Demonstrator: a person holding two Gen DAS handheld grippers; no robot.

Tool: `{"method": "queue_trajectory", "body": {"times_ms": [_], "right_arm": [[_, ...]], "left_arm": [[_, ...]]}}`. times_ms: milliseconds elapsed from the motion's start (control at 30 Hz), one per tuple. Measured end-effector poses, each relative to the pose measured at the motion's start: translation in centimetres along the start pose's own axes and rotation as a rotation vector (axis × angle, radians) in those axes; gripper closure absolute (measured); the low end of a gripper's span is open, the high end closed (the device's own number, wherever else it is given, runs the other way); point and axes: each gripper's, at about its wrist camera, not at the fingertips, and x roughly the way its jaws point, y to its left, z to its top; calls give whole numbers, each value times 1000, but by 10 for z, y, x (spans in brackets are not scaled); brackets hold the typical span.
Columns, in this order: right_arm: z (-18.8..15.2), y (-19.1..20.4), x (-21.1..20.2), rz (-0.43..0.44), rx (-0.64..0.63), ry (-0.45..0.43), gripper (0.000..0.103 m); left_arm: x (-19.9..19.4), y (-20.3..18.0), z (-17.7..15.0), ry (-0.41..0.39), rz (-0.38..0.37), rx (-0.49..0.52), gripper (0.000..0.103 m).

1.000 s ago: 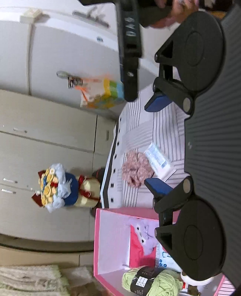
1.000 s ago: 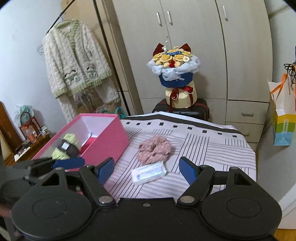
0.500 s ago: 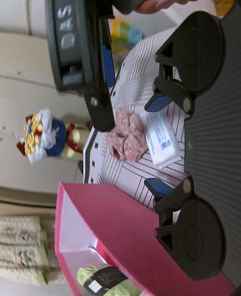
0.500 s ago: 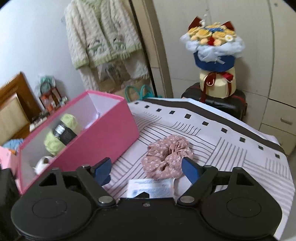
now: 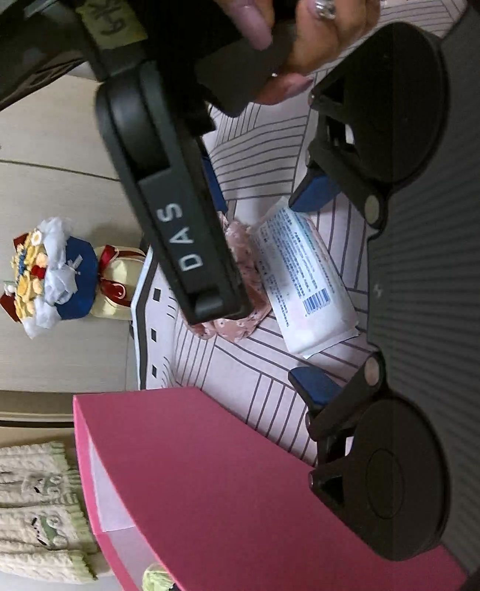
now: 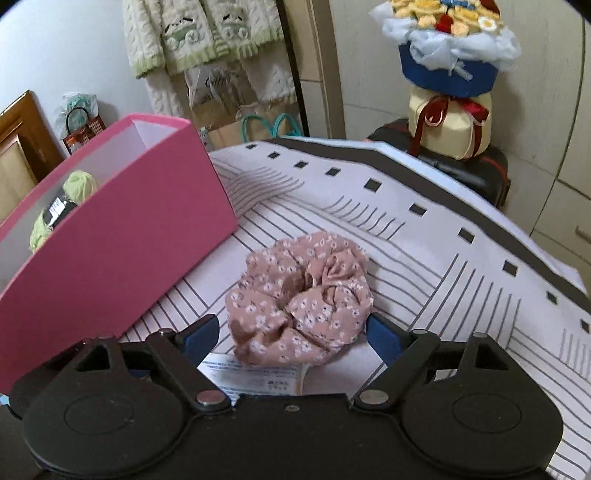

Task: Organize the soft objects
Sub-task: 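Grasp the white soap bar with the left gripper while the right gripper grasps the pink scrunchie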

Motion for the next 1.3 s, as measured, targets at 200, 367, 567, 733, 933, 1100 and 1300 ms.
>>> {"method": "queue_trajectory", "body": {"times_ms": [200, 367, 567, 733, 933, 1100, 1300], "right_arm": [[-7, -9, 2, 46, 3, -31, 73], [-18, -5, -13, 40, 2, -111, 88], [-29, 10, -36, -43, 9, -197, 89], [-43, 21, -57, -88, 16, -234, 89], [-62, 28, -72, -159, 53, -240, 89], [-83, 30, -83, -222, 104, -245, 89], [-106, 34, -92, -248, 170, -271, 89]], "left_arm": [[6, 3, 3, 13, -36, 46, 24], [3, 7, 5, 30, -67, 68, 35], [-7, 14, 5, 45, -111, 67, 45], [-16, 21, 0, 46, -113, 64, 52], [-20, 30, -6, 50, -125, 51, 57], [-28, 39, -9, 57, -173, 53, 60], [-35, 49, -10, 100, -241, 36, 60]]}}
